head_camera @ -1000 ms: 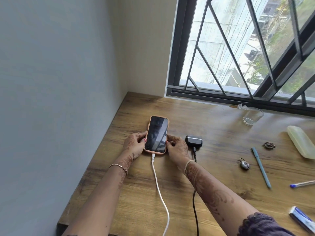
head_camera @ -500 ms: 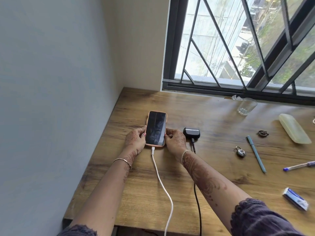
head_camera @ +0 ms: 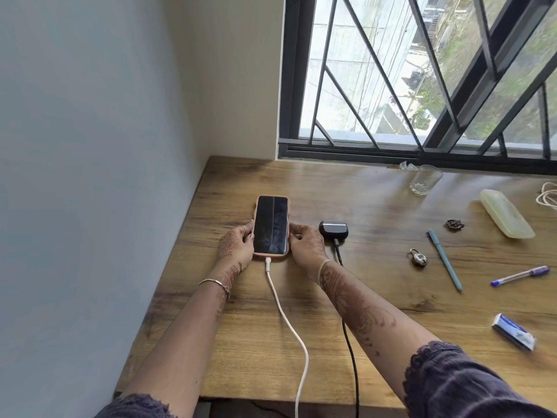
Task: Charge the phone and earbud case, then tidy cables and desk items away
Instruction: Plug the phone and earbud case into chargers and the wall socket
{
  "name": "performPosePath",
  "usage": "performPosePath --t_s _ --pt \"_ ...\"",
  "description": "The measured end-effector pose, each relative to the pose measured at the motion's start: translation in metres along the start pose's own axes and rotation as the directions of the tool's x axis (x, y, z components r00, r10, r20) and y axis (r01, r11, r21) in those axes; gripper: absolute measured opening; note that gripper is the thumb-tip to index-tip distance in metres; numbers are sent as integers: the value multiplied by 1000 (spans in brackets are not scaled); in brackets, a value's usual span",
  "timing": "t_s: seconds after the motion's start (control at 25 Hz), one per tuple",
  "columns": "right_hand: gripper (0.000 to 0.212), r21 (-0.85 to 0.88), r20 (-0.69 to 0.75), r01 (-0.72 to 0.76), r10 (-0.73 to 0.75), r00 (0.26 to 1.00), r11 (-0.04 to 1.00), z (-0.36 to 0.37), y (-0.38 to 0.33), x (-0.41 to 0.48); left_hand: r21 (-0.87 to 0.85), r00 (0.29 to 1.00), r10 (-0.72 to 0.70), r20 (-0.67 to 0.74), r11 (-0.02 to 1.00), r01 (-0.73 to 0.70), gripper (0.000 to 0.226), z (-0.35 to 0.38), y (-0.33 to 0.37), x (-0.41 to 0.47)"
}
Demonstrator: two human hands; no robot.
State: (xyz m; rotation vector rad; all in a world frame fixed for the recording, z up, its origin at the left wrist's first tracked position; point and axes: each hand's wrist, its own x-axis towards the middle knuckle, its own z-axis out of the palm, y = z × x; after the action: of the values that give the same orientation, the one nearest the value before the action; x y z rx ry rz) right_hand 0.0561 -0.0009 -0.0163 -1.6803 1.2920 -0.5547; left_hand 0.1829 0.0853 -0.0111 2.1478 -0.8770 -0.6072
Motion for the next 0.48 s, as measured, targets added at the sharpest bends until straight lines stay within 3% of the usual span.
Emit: performPosePath --t_s 0.32,0.48 --pt "31 31 -18 -14 14 1000 999 -1 0 7 37 999 -45 -19 998 46 42 4 12 0" --pt "35 -44 -65 102 -105 992 994 -19 -1 0 -2 994 -15 -104 1000 15 46 13 25 1"
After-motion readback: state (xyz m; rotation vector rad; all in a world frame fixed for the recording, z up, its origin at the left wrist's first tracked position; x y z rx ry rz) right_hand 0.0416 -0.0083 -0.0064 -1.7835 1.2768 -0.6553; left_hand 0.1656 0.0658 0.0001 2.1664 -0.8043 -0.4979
